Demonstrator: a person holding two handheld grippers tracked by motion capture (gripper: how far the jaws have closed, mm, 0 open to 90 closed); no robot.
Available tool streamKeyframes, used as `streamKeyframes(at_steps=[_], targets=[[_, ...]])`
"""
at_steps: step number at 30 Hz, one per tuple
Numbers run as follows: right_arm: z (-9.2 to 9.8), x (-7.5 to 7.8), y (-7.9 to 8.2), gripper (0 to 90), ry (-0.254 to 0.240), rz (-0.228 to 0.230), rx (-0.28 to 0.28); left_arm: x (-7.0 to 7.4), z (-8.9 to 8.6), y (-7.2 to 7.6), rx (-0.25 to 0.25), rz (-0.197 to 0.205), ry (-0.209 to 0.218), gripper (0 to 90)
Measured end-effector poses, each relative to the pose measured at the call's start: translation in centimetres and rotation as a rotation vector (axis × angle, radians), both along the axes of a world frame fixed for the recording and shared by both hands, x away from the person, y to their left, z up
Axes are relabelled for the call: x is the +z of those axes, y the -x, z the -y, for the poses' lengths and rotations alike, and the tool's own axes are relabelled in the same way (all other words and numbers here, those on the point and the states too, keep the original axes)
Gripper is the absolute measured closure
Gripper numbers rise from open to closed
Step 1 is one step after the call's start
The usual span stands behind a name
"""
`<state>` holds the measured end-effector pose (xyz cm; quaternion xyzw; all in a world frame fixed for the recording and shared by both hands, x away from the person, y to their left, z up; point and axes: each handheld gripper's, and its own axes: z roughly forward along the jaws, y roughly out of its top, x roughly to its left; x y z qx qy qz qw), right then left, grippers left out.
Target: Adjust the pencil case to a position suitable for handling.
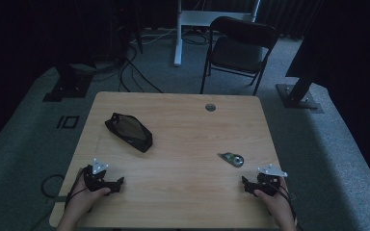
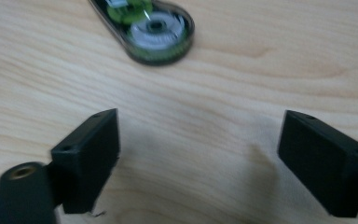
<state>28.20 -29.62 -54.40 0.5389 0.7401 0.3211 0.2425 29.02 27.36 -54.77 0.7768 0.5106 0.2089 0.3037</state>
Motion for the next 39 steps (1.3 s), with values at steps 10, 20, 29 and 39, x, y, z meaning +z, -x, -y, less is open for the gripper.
streamKeyframes(at_steps=[10, 20, 29, 39], targets=[[-2.3, 2.2, -1.0, 12.4, -0.018, 0.058, 0.079, 0.0, 0.0, 0.0, -0.001, 0.0, 0.0, 0.2], [-5.8, 3.3, -2.4, 12.2, -0.018, 0.088, 0.169, 0.0, 0.0, 0.0, 0.0, 0.001, 0.0, 0.2], [-9.2, 3.1, -3.3, 12.8, -0.046, 0.091, 0.249, 0.0, 0.0, 0.0, -0.001, 0.001, 0.0, 0.2], [-12.1, 3.2, -4.3, 13.0, -0.053, 0.092, 0.318, 0.0, 0.0, 0.0, 0.001, 0.002, 0.002, 0.2]])
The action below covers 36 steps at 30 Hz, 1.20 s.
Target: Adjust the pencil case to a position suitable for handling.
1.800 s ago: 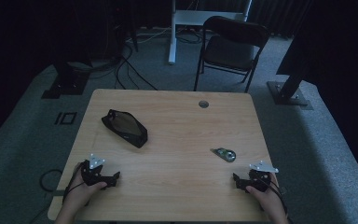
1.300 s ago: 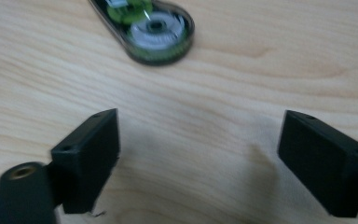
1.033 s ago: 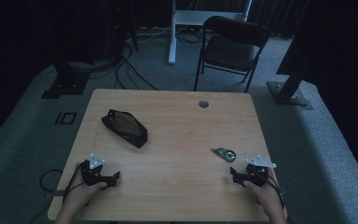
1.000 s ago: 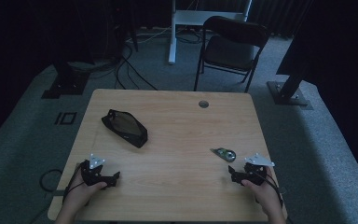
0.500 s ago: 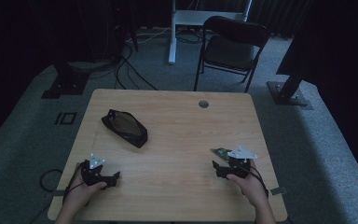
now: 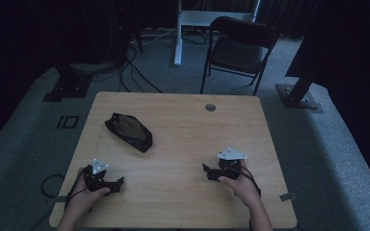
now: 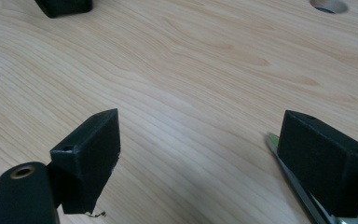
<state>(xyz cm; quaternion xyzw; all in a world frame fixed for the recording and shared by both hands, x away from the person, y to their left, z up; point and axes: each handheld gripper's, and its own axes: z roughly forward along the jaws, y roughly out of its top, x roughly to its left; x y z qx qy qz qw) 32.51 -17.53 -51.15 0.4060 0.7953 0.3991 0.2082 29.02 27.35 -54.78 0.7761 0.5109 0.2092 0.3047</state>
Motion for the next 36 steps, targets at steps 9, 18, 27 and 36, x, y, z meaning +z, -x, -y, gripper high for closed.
streamKeyframes(at_steps=[9, 18, 27, 36], targets=[[-2.7, 0.3, -0.6, 13.2, -0.01, 0.007, 0.055, 0.0, 0.0, 0.0, 0.0, 0.0, 0.0, 0.2], [-5.5, 0.4, -1.4, 13.4, -0.023, 0.006, 0.115, 0.0, 0.0, 0.0, 0.001, 0.0, 0.001, 0.2], [-7.9, 0.4, -2.2, 13.8, -0.031, 0.005, 0.155, 0.0, 0.0, 0.0, 0.001, 0.0, 0.001, 0.2], [-10.7, 1.0, -2.9, 14.0, -0.04, 0.016, 0.203, 0.0, 0.0, 0.0, 0.002, 0.0, 0.002, 0.2]])
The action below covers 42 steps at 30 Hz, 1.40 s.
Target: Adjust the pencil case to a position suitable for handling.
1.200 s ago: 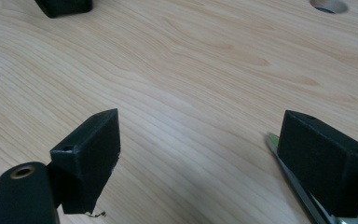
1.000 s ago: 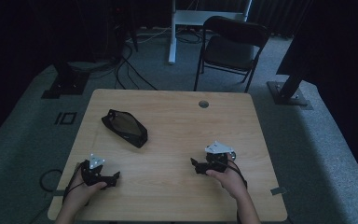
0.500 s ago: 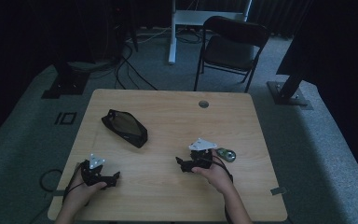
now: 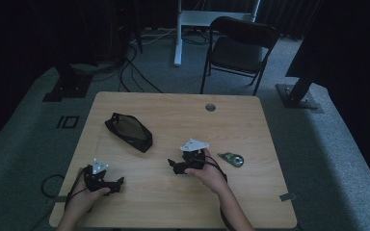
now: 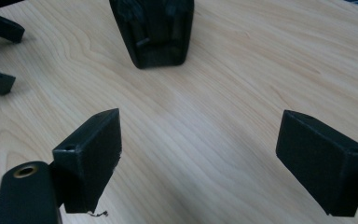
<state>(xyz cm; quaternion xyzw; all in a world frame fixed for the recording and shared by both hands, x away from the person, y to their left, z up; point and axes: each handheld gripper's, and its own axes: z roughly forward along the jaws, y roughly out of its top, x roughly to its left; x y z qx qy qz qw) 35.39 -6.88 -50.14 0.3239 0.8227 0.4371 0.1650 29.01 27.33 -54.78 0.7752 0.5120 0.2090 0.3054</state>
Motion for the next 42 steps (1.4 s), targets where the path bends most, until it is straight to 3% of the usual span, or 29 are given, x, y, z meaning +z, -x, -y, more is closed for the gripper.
streamKeyframes(at_steps=[4, 27, 42], targets=[[-1.3, 0.2, -0.3, 14.1, -0.004, 0.011, 0.027, 0.0, 0.0, 0.0, 0.0, 0.0, 0.0, 0.2], [-5.5, 0.2, -2.4, 25.3, 0.015, 0.038, 0.049, 0.0, 0.0, 0.0, -0.003, -0.002, -0.003, 0.2], [-7.9, 0.4, -3.5, 34.3, -0.02, 0.05, 0.069, 0.0, 0.0, 0.0, -0.003, -0.002, -0.003, 0.2]])
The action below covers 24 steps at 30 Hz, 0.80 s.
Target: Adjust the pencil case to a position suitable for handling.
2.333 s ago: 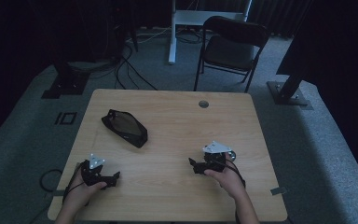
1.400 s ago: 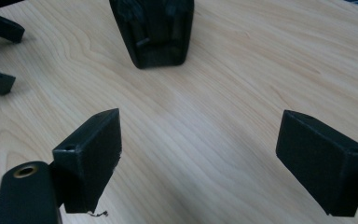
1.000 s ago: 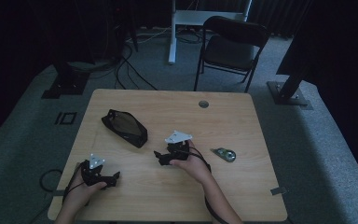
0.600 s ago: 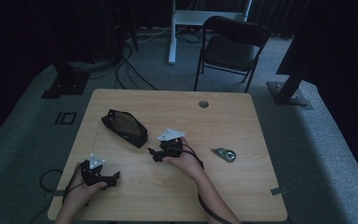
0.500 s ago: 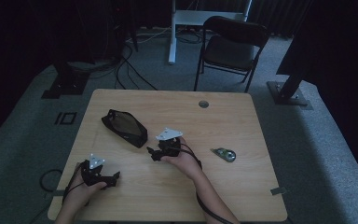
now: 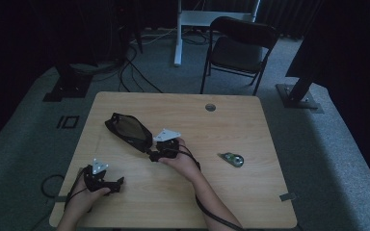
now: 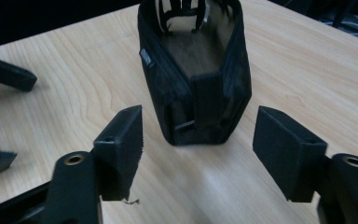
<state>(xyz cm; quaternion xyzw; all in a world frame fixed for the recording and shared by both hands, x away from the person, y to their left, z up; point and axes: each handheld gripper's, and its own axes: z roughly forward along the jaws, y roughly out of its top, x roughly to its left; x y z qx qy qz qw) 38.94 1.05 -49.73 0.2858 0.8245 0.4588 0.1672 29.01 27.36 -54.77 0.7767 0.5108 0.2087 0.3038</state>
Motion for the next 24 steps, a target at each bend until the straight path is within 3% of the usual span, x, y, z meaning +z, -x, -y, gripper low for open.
streamKeyframes(at_steps=[7, 13, 24], targets=[[-0.9, 0.0, -1.0, 35.2, -0.007, -0.005, -0.007, 0.0, 0.0, 0.0, 0.0, 0.0, 0.0, 0.2], [-1.2, 0.1, -1.6, 46.5, -0.02, 0.015, -0.031, 0.0, 0.0, 0.0, -0.001, 0.0, 0.0, 0.2], [-1.9, -0.4, -2.0, 56.8, 0.028, 0.013, -0.001, 0.0, 0.0, 0.0, -0.001, 0.0, 0.0, 0.2]])
